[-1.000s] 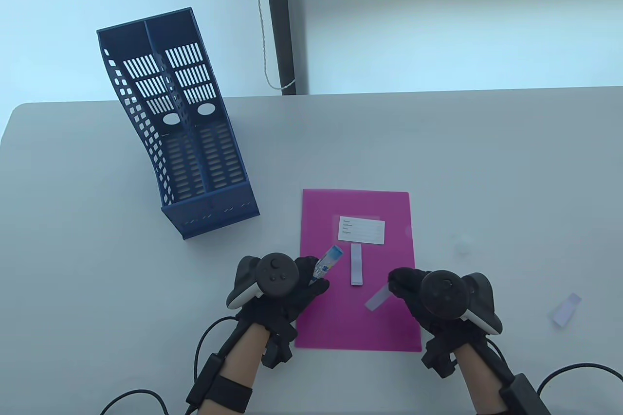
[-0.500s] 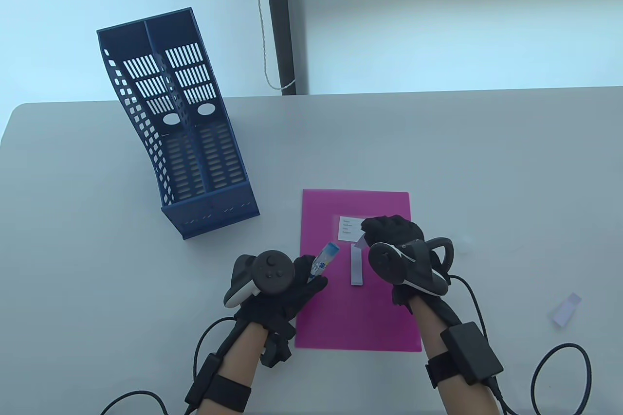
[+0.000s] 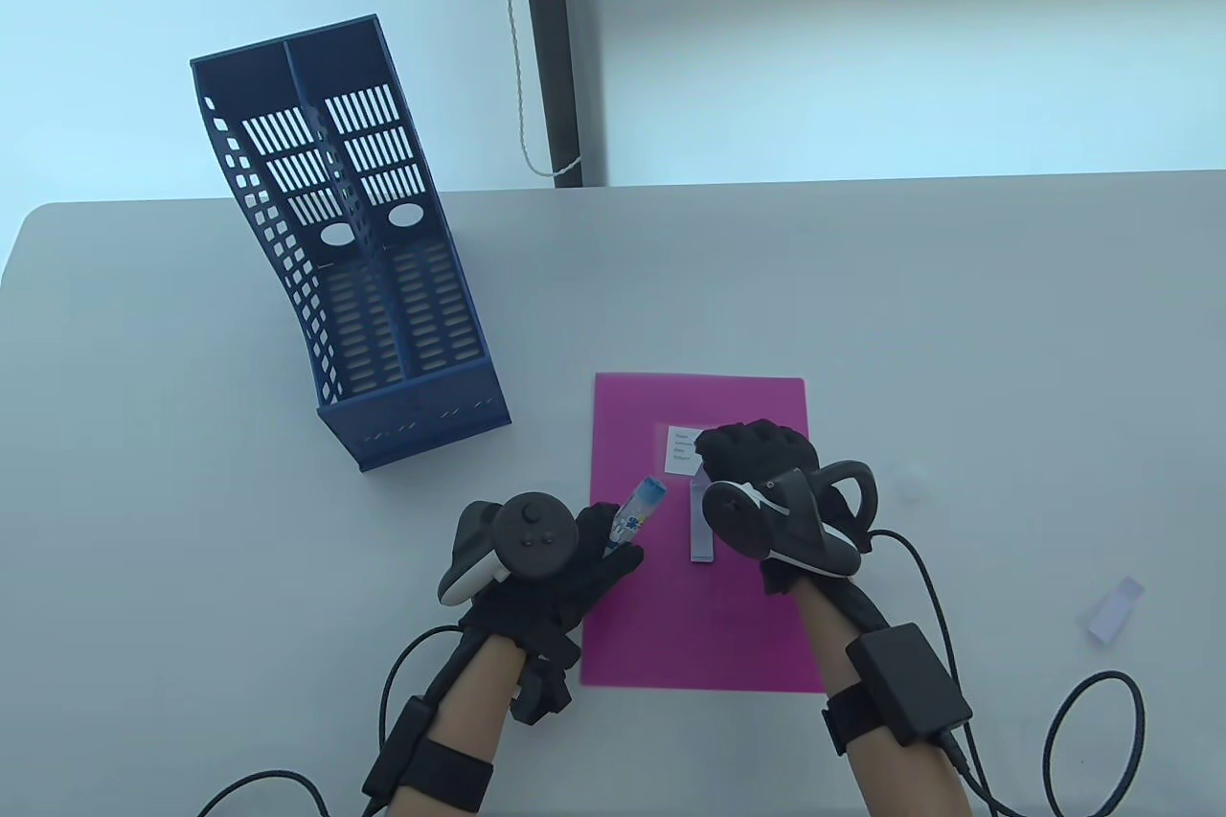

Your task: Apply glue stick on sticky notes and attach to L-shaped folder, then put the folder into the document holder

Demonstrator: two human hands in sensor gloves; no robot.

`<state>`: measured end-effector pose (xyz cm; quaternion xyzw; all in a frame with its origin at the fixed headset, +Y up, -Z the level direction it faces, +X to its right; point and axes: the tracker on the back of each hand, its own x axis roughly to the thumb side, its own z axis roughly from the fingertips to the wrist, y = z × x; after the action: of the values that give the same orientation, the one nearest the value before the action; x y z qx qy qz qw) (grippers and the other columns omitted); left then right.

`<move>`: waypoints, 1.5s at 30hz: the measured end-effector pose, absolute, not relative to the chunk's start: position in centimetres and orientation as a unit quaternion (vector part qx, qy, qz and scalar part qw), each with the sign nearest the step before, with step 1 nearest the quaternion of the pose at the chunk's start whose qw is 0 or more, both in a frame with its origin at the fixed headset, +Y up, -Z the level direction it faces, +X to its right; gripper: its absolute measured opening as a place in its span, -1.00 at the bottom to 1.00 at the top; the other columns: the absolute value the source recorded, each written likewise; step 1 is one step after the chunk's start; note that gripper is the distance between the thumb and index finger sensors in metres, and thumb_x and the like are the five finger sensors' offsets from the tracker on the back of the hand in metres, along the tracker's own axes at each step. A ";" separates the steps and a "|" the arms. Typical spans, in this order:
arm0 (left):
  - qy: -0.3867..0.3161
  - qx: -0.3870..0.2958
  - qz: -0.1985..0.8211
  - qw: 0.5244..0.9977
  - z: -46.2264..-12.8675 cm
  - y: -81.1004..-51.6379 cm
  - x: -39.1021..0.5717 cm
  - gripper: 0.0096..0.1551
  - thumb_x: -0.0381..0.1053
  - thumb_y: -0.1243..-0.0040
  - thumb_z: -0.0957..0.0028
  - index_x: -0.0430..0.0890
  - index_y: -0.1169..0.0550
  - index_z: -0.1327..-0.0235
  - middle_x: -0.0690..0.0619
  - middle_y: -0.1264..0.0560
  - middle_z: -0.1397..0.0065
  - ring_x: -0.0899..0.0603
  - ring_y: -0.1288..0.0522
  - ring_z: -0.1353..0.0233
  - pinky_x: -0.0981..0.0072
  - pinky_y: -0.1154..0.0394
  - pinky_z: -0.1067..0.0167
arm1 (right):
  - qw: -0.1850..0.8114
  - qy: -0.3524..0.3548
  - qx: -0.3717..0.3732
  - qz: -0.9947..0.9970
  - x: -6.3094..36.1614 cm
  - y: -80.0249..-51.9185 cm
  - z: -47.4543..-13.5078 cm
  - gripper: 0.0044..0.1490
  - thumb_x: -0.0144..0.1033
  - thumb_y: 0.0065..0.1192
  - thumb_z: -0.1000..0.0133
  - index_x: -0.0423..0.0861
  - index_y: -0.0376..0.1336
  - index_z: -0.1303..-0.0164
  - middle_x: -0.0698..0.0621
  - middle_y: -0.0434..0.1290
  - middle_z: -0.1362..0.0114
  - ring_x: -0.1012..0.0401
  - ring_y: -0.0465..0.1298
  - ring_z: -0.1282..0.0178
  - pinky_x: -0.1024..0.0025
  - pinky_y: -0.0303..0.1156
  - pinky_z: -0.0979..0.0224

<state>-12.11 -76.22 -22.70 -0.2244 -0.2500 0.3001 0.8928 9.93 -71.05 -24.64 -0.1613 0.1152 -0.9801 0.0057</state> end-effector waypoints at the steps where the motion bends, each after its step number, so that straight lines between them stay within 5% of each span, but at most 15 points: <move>1: -0.250 -0.224 0.300 0.893 -22.7 -76.2 -12.1 -0.30 0.13 0.14 -0.36 -0.32 -0.14 -0.51 -0.29 -0.19 -0.65 -0.37 -0.13 -0.56 -0.16 -0.07 -0.49 | 0.012 0.117 -0.163 -0.980 9.9 -71.1 -24.6 -0.65 -0.32 0.21 -0.28 0.06 0.33 -0.28 -0.03 0.57 -0.36 0.02 0.54 -0.38 -0.01 0.41 -0.43; 23: -0.250 -0.224 0.299 0.893 -22.7 -76.2 -12.1 -0.30 0.13 0.14 -0.36 -0.32 -0.14 -0.51 -0.28 -0.19 -0.65 -0.37 -0.13 -0.56 -0.15 -0.07 -0.50 | 0.066 0.083 -0.225 -0.969 8.4 -72.5 -22.6 -0.65 -0.26 0.27 -0.27 0.02 0.37 -0.25 -0.03 0.63 -0.26 0.04 0.60 -0.28 0.03 0.45 -0.36; 39: -0.250 -0.224 0.299 0.893 -22.7 -76.3 -12.1 -0.30 0.13 0.13 -0.36 -0.32 -0.15 -0.52 -0.28 -0.19 -0.65 -0.37 -0.13 -0.56 -0.16 -0.07 -0.50 | 0.031 0.005 -0.226 -0.974 8.3 -74.0 -21.2 -0.64 -0.27 0.30 -0.25 -0.04 0.39 -0.23 -0.13 0.55 -0.39 -0.08 0.50 -0.41 -0.11 0.38 -0.41; 45: -0.250 -0.225 0.299 0.893 -22.7 -76.3 -12.2 -0.30 0.14 0.14 -0.36 -0.32 -0.15 -0.51 -0.28 -0.19 -0.65 -0.36 -0.13 -0.56 -0.15 -0.07 -0.50 | -0.046 -0.100 -0.218 -0.970 9.6 -74.0 -21.6 -0.50 -0.15 0.16 -0.31 -0.13 0.34 -0.37 -0.20 0.38 -0.57 -0.19 0.35 -0.57 -0.23 0.28 -0.49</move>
<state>-12.16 -76.26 -22.66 -0.2248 -0.2497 0.2989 0.8932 9.55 -73.97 -21.64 -0.2180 -0.1000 -0.9697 -0.0455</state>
